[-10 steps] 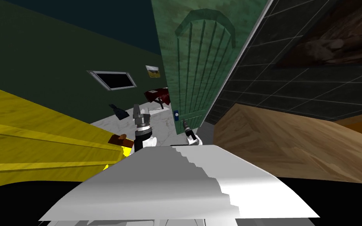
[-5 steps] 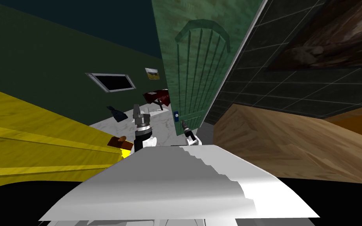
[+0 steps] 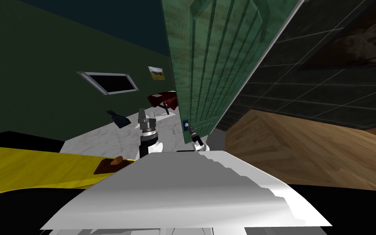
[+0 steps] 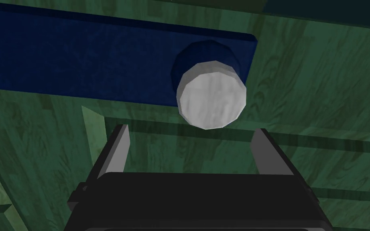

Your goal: Push the door open

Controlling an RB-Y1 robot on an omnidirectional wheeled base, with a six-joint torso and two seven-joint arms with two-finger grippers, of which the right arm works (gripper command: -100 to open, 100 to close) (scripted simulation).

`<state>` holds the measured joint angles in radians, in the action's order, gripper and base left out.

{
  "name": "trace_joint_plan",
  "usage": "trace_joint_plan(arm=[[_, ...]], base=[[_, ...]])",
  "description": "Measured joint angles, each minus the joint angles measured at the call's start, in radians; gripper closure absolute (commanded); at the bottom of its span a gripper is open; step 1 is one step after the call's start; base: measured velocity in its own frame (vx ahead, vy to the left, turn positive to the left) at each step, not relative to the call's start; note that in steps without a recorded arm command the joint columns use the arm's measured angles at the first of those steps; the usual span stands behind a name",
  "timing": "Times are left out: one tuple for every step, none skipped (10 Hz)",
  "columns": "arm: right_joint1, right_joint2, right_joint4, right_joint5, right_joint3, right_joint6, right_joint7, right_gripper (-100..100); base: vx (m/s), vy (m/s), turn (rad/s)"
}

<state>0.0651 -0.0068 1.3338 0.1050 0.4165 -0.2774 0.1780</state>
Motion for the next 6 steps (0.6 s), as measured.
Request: trace_joint_plan(arm=[[-0.002,0.015,-0.002,-0.001,0.000,-0.001,-0.001,-100],[0.000,0.039,-0.004,-0.004,0.000,-0.002,0.001,-100],[-0.001,0.042,-0.004,-0.005,0.000,-0.002,0.002,100],[-0.003,0.041,-0.001,-0.004,0.000,-0.004,0.001,100],[-0.002,0.040,-0.002,-0.004,0.001,-0.004,0.001,100],[-0.002,0.040,-0.004,-0.004,0.001,-0.002,0.001,100]], base=[[0.167,0.103,-0.005],[0.068,0.045,-0.002],[-0.008,-0.004,-0.002],[-0.030,-0.018,0.007],[-0.024,-0.015,0.013],[-0.012,-0.008,0.000]])
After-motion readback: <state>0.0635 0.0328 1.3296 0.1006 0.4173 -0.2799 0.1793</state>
